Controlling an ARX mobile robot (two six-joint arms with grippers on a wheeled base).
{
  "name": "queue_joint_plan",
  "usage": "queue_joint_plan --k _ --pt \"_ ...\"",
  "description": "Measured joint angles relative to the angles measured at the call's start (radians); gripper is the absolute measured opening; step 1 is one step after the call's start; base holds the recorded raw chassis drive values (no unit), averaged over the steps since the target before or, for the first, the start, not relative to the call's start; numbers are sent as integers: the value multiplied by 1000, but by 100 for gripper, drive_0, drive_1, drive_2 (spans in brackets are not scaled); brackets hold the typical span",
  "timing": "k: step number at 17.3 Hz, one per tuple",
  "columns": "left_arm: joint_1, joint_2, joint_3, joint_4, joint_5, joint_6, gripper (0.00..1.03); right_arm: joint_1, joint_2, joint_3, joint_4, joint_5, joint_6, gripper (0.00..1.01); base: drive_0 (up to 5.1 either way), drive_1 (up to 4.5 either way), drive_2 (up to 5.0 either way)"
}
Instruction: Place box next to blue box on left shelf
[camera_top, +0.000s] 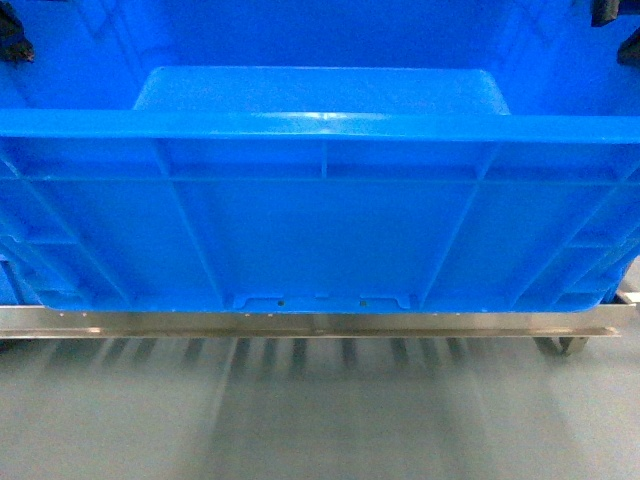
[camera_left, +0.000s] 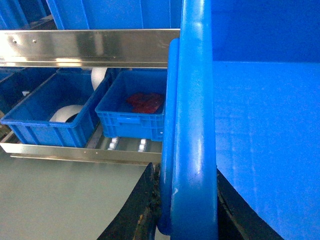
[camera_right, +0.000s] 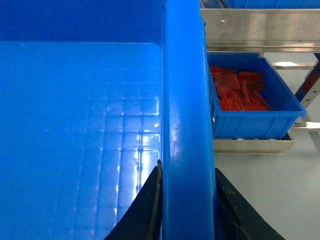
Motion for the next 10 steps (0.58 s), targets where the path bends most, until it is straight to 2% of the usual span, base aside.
queue_joint_plan --k 10 --pt "0 0 0 1 1 0 20 0 -1 0 -1 3 0 21 0 0 0"
